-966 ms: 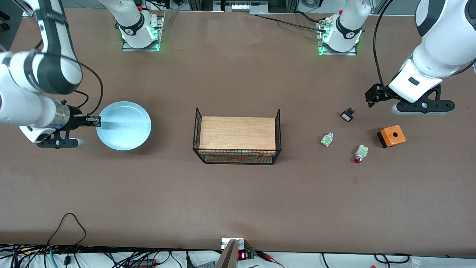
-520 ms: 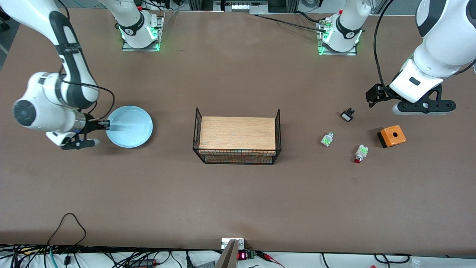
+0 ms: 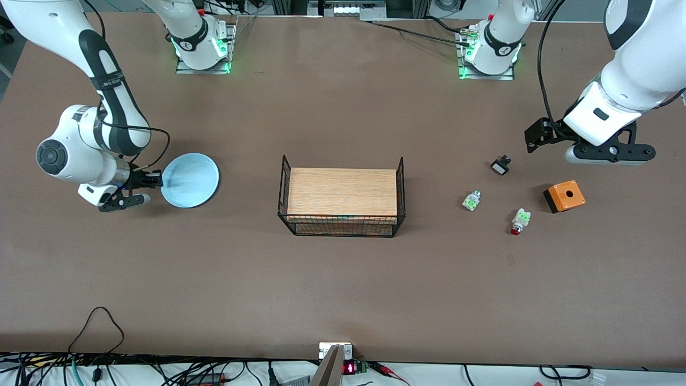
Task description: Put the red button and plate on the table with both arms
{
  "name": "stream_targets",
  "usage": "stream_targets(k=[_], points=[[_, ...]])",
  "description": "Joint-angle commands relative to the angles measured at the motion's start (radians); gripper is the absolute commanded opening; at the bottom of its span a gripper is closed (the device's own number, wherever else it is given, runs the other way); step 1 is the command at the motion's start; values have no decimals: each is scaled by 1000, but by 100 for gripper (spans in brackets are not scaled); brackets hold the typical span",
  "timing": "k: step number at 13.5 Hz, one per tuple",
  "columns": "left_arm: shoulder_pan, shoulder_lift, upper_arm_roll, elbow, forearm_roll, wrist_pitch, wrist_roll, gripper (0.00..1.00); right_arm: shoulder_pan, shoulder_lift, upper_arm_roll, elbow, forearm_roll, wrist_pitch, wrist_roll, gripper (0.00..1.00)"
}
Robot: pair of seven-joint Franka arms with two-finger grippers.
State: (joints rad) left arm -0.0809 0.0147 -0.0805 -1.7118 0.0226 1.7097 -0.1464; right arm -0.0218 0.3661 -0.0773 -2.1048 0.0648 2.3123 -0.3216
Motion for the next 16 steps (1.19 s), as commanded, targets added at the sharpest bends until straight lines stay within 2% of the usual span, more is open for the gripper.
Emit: stream_targets(k=[1, 5, 9, 11, 14, 16], points=[[4, -9, 2, 9, -10, -13, 31, 100, 45, -73, 19, 61, 3, -137, 154, 100], [4, -9, -1, 9, -10, -27, 30, 100, 132, -157, 21, 182, 7, -307, 292, 100], [4, -9, 2, 9, -10, -35, 31, 100, 146, -165, 21, 473, 3, -647, 364, 100], [4, -9, 2, 9, -10, -35, 31, 100, 145, -165, 18, 590, -11, -761, 388, 100], [4, -7, 7, 9, -12, -35, 31, 100, 128, -165, 2, 687, -30, -847, 391, 100], [6, -7, 7, 9, -12, -35, 31, 100, 129, -167, -48, 695, -31, -854, 377, 100]])
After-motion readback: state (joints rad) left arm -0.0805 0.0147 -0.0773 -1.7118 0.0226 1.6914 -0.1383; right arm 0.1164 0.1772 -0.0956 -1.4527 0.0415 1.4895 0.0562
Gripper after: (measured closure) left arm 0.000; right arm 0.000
